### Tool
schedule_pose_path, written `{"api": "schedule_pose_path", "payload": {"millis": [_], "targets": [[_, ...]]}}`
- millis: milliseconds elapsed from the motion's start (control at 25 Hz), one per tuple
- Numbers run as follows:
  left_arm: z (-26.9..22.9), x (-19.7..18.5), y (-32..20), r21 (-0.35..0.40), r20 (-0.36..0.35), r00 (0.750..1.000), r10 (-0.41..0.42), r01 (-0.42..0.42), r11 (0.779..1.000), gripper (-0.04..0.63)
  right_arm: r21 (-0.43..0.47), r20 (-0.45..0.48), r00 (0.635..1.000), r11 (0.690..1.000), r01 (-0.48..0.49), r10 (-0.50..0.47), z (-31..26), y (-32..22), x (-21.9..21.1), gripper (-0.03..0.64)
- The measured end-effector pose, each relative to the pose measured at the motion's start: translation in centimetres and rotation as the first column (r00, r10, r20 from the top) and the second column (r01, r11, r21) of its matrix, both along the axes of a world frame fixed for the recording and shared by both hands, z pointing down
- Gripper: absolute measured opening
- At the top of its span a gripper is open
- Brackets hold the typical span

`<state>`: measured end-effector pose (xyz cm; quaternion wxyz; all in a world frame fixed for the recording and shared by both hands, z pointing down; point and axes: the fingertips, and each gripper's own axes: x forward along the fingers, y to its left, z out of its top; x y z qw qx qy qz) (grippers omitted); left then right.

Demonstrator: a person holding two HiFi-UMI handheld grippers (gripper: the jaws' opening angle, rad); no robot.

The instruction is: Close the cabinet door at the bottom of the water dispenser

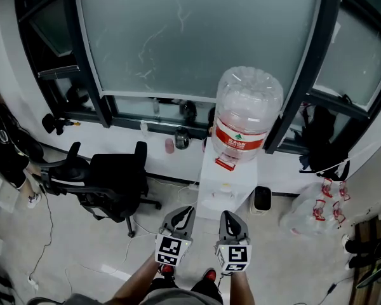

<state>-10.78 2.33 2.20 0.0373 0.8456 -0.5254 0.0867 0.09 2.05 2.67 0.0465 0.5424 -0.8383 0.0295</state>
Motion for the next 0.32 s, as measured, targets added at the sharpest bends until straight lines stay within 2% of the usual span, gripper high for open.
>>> {"api": "schedule_pose_path", "payload": {"millis": [320], "targets": [[0.33,0.12,0.31,-0.007,0.0,1.0,0.003,-0.003,1.0,0.04,-0.007,0.003,1.0,1.0,-0.013,0.013,0.1,0.52,0.52,0.017]]}}
